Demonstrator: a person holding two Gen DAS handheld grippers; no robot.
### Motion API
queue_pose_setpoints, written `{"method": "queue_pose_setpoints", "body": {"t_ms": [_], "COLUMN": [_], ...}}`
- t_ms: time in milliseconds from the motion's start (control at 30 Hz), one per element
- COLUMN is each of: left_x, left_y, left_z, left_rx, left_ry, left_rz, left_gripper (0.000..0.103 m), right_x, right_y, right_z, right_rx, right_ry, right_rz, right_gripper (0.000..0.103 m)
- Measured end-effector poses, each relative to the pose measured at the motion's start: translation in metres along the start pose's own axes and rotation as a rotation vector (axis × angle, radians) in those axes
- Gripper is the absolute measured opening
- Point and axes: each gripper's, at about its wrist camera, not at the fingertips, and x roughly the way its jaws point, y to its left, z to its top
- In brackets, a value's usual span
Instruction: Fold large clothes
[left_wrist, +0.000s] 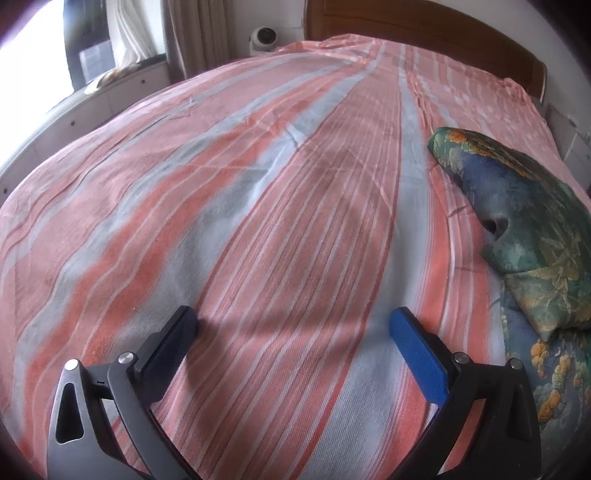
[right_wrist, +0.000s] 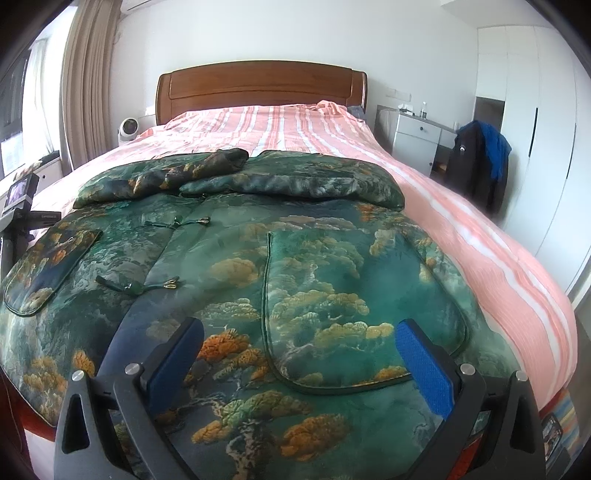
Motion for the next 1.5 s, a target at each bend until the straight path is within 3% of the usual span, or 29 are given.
{"method": "queue_pose_setpoints", "body": {"t_ms": [233, 433, 1500], "left_x": [-0.002, -0.003, -0.003], "left_y": [0.003, 0.003, 0.003], "left_z": [-0.003, -0.004, -0.004], "left_rx": [-0.003, -0.004, -0.004], "left_ry": [-0.001, -0.002, -0.002], "left_rz": [-0.002, -0.002, -0.001], "left_gripper": [0.103, 0.103, 0.103], "right_x": [-0.002, -0.001, -0.010], "right_y": [0.009, -0.005, -0.003], "right_z": [-0.001, -0.005, 0.001], "right_rx": [-0.036, 0.013, 0.004], "right_ry": [-0.017, 0.002, -0.040], "right_rz": [-0.009, -0.035, 0.007], "right_gripper": [0.102, 0.102, 0.102]}}
